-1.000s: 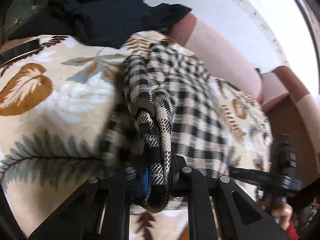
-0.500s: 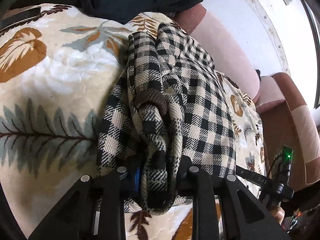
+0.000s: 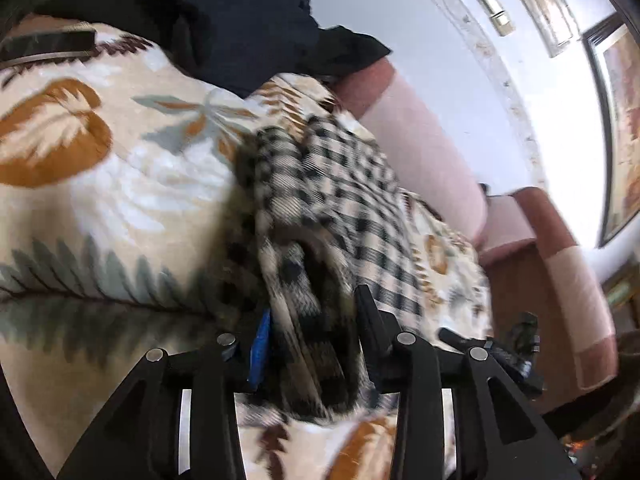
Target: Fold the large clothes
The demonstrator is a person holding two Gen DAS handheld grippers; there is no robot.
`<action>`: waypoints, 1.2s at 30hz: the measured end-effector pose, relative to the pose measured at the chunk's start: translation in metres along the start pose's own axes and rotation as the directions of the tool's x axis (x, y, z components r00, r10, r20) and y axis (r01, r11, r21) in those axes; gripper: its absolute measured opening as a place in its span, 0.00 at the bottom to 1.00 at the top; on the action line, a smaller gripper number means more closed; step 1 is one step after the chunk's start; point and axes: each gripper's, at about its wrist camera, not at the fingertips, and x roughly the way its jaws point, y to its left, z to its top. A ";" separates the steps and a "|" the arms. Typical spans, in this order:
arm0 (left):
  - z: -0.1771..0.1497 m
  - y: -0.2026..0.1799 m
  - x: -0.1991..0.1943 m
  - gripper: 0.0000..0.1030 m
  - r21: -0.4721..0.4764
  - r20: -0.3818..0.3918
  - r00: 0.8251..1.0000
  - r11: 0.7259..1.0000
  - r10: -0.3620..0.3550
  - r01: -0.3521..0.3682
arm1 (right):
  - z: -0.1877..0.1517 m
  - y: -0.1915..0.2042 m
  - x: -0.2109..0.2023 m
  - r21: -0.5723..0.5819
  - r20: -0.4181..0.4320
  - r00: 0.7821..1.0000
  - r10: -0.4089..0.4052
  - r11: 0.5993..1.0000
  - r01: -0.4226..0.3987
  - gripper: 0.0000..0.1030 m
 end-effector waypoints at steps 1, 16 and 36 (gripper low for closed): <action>0.004 0.001 -0.001 0.38 -0.004 0.020 1.000 1.000 0.022 -0.022 | 0.003 0.000 0.005 -0.008 -0.010 1.000 0.006 1.000 -0.007 0.70; 0.016 0.010 0.040 0.62 -0.029 -0.063 0.997 0.999 0.043 -0.045 | 0.052 0.045 0.087 0.007 -0.077 0.920 0.385 0.923 -0.385 0.85; -0.055 -0.117 0.133 0.30 0.279 -0.247 0.964 0.960 0.099 -0.027 | 0.127 0.005 0.034 -0.114 0.067 0.994 0.083 0.991 -0.075 0.46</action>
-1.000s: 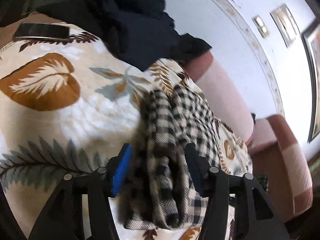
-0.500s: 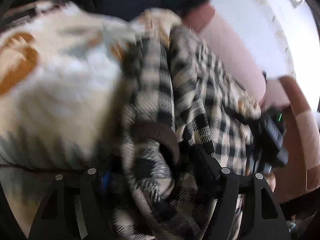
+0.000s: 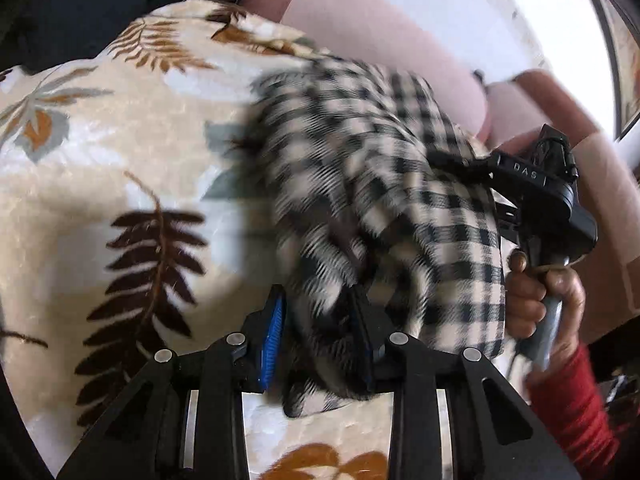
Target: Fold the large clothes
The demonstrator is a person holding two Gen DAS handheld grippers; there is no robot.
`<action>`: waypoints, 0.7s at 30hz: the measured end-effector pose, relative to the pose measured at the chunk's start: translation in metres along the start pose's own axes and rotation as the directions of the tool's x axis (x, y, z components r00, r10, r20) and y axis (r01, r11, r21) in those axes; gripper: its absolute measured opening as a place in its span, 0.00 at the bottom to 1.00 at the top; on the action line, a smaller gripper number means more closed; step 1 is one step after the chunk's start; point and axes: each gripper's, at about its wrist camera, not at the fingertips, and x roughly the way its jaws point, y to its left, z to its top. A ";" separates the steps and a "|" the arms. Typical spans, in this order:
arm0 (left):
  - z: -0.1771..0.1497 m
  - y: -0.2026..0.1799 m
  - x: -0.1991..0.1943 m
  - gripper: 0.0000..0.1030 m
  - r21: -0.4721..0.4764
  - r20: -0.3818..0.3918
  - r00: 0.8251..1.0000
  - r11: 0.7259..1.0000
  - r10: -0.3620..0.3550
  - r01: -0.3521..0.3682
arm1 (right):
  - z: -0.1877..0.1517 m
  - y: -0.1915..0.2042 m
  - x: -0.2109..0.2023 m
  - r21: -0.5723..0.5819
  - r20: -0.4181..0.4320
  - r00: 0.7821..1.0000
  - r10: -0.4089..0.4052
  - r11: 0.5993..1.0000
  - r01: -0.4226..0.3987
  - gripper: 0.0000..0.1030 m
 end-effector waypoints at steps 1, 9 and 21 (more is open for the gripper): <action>-0.002 0.003 -0.001 0.30 -0.003 0.000 1.000 1.000 0.010 -0.010 | -0.002 -0.012 0.005 0.028 -0.033 0.999 -0.027 0.999 0.028 0.48; -0.009 0.036 -0.053 0.33 -0.110 0.100 0.995 0.993 -0.019 0.030 | -0.029 0.026 -0.074 -0.047 0.213 0.969 -0.126 0.989 0.139 0.53; -0.004 0.069 -0.088 0.33 -0.197 0.172 0.982 0.980 0.076 -0.042 | -0.090 0.127 0.036 -0.320 0.001 0.948 -0.319 0.898 0.303 0.10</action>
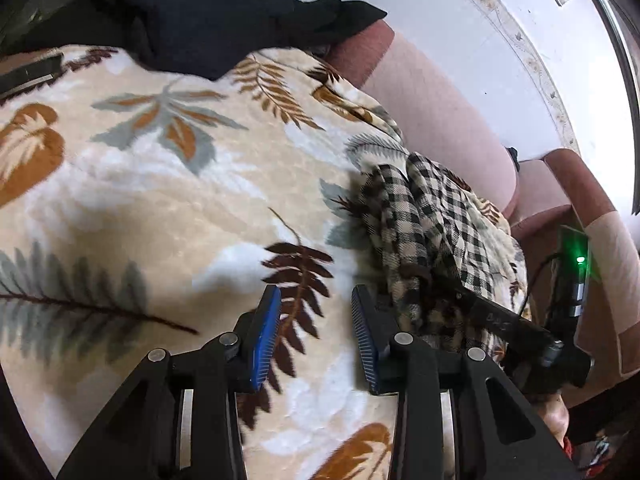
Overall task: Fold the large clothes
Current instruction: 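Lay the folded shirt down and open both grippers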
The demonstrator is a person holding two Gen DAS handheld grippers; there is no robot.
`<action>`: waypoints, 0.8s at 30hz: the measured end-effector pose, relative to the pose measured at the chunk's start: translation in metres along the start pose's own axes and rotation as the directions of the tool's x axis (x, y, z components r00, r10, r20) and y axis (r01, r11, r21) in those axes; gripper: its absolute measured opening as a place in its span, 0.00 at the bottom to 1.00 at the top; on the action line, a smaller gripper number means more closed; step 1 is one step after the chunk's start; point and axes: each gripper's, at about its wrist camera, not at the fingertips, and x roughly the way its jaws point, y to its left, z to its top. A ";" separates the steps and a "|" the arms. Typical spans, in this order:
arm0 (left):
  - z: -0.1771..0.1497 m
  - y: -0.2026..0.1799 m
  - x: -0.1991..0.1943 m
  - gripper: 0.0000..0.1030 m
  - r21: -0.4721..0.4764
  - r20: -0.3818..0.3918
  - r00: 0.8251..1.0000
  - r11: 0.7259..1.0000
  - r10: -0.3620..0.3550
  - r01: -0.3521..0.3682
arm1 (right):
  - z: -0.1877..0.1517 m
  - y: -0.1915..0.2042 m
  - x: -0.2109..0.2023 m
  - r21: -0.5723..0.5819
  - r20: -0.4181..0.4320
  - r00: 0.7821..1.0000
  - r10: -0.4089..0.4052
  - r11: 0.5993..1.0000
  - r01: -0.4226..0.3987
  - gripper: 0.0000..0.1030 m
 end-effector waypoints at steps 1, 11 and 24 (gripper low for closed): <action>0.001 0.001 -0.003 0.33 0.005 0.008 1.000 1.000 0.009 -0.009 | -0.002 0.000 -0.001 0.003 0.021 1.000 -0.006 1.000 0.006 0.10; 0.010 0.034 -0.025 0.36 -0.090 0.034 0.999 0.996 -0.016 0.019 | -0.034 0.046 -0.014 -0.076 -0.038 0.981 0.188 0.979 -0.191 0.08; 0.009 0.025 -0.017 0.39 -0.081 0.026 0.999 0.996 -0.026 0.028 | -0.082 0.050 -0.011 -0.109 -0.098 0.967 0.237 0.963 -0.247 0.22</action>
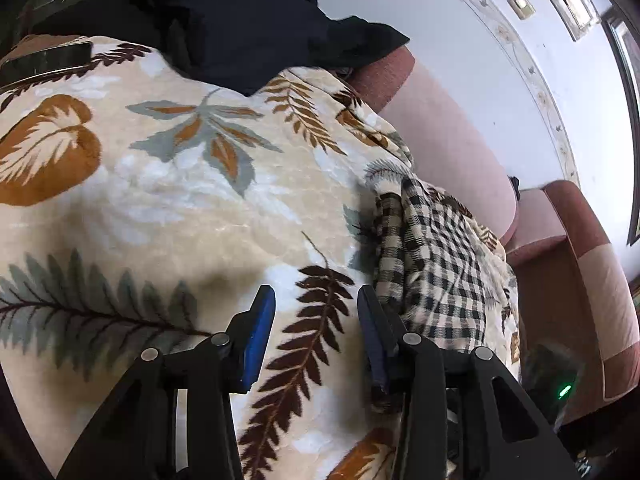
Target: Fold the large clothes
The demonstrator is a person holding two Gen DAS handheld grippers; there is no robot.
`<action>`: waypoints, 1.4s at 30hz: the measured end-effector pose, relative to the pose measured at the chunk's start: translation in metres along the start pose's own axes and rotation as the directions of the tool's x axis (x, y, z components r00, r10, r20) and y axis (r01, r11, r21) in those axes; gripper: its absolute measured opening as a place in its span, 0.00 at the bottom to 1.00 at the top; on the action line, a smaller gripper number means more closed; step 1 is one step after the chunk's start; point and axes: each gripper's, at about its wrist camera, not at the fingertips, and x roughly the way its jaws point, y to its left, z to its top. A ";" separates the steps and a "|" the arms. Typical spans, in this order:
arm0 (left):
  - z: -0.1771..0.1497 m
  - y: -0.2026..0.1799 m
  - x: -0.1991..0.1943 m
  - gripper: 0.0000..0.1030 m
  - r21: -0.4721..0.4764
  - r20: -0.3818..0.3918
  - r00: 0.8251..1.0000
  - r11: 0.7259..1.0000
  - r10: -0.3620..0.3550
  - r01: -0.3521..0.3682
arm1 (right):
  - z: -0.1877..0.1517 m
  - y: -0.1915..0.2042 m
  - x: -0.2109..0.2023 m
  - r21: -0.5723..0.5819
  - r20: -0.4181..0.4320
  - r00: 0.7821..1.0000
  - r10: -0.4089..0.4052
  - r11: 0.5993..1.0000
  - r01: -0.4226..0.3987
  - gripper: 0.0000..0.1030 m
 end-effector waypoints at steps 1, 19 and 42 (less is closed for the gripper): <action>-0.001 -0.003 0.002 0.39 0.010 -0.003 1.000 1.000 0.002 -0.002 | -0.009 -0.001 0.002 0.004 0.005 1.000 0.005 1.000 -0.005 0.22; -0.074 -0.082 0.080 0.55 0.381 -0.108 0.973 0.913 0.203 -0.149 | -0.069 -0.137 -0.111 0.304 0.181 0.971 -0.153 0.948 0.093 0.25; -0.143 -0.141 -0.069 0.86 0.355 0.526 0.819 0.816 0.229 -0.456 | -0.180 -0.177 -0.184 0.461 0.247 0.890 -0.383 0.855 0.240 0.51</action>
